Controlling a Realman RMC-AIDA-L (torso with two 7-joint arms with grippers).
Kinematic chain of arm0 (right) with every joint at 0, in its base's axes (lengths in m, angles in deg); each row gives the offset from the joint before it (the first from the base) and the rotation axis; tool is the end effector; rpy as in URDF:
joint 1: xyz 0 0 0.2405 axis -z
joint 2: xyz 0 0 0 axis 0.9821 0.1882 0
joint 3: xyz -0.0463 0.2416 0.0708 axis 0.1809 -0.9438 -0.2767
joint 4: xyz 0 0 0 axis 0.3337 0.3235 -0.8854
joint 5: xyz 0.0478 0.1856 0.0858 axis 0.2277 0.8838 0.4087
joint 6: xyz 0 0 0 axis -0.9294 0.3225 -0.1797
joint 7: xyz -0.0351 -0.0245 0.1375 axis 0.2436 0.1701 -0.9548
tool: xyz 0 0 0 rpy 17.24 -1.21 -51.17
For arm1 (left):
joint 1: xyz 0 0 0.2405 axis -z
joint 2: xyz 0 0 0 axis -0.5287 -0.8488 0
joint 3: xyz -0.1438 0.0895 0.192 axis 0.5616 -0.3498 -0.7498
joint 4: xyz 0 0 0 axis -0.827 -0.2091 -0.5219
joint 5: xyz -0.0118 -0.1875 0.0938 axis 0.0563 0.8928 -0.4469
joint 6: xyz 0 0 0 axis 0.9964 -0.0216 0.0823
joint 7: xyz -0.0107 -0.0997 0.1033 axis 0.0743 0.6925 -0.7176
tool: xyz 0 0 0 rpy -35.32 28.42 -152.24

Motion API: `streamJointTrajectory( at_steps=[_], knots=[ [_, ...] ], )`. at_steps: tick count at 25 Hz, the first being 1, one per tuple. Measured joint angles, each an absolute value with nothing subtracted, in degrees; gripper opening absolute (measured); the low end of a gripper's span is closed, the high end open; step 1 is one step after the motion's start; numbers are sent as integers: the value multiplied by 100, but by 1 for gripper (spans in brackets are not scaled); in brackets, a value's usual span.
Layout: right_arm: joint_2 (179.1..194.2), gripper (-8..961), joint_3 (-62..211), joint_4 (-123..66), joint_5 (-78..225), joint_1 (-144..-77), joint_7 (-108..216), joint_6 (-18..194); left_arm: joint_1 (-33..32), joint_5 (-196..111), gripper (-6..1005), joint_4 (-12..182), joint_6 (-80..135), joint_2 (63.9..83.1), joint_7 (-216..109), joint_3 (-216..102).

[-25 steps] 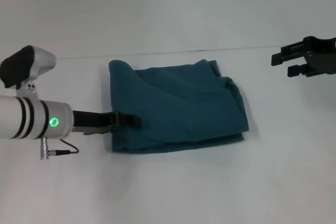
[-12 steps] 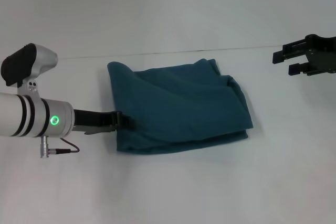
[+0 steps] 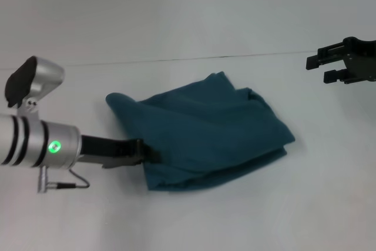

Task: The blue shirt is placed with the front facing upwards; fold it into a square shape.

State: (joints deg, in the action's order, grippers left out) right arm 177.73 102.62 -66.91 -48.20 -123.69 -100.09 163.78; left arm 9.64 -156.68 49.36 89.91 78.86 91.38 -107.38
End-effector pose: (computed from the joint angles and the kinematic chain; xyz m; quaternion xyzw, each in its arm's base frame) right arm 0.2529 0.4234 0.1249 -0.7052 0.6692 0.1474 0.1821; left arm -0.2231 0.3837 -0.0482 -0.7852 -0.6036 -0.1038 0.0911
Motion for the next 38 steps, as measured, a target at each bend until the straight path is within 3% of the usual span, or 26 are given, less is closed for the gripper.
streamJointTrajectory(
  at_steps=[5, 10, 19, 27, 35, 38],
  knots=[
    [17773, 651, 10262, -6667, -4820, -12349, -10009, 16358, 260, -15671, 130, 3937, 9704, 8025, 9350, -10688],
    [17773, 650, 10263, -6653, -4821, -12344, -9985, 16348, -63, -15783, 121, 3711, 10042, 7940, 9366, -10453],
    [17783, 650, 10264, -6592, -4821, -12345, -9938, 16354, 219, -16635, 117, 4070, 10025, 7667, 9150, -9655],
    [17782, 651, 10264, -6587, -4821, -12348, -9931, 16355, 271, -16694, 115, 4094, 10030, 7626, 9218, -9592],
    [17773, 650, 10264, -6589, -4821, -12326, -9930, 16382, 137, -16721, 166, 3520, 10576, 7622, 9322, -9062],
    [17772, 650, 10264, -6589, -4821, -12321, -9929, 16378, 47, -16581, 276, 3323, 10790, 7659, 9328, -8636]
  ],
)
